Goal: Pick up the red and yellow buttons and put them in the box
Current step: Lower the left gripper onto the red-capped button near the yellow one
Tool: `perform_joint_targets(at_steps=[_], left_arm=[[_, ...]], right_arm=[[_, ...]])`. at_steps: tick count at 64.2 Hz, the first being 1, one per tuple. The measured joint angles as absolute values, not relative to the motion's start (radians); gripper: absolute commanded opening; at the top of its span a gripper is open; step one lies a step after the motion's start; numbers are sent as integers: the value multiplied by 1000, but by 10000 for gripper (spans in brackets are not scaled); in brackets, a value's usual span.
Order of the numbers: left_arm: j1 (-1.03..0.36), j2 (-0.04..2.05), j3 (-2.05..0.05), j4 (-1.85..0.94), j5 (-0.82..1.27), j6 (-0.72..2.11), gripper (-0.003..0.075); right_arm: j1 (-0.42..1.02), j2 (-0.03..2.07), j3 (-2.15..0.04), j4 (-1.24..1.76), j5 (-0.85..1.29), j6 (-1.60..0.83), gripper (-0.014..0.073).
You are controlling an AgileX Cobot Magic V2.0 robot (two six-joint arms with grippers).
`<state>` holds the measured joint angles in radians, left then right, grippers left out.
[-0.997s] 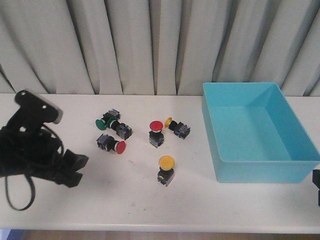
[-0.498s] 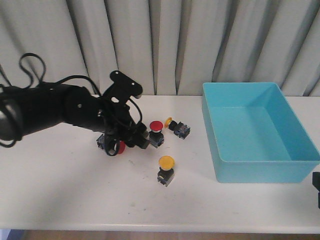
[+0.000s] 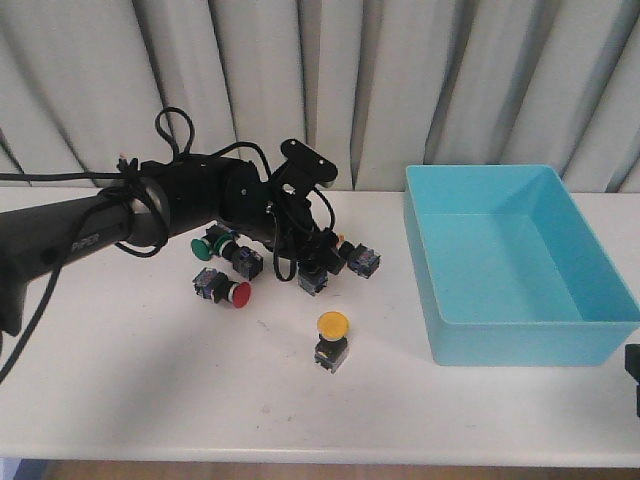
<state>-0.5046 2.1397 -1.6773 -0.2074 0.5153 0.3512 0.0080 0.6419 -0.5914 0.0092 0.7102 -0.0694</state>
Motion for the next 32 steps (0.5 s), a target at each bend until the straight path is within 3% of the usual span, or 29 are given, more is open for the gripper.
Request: perform_joint_targets(at_steps=[32], left_arm=[[-476, 2327, -1836, -202, 571, 324, 496]], right_arm=[[8, 642, -591, 13, 713, -69, 527]])
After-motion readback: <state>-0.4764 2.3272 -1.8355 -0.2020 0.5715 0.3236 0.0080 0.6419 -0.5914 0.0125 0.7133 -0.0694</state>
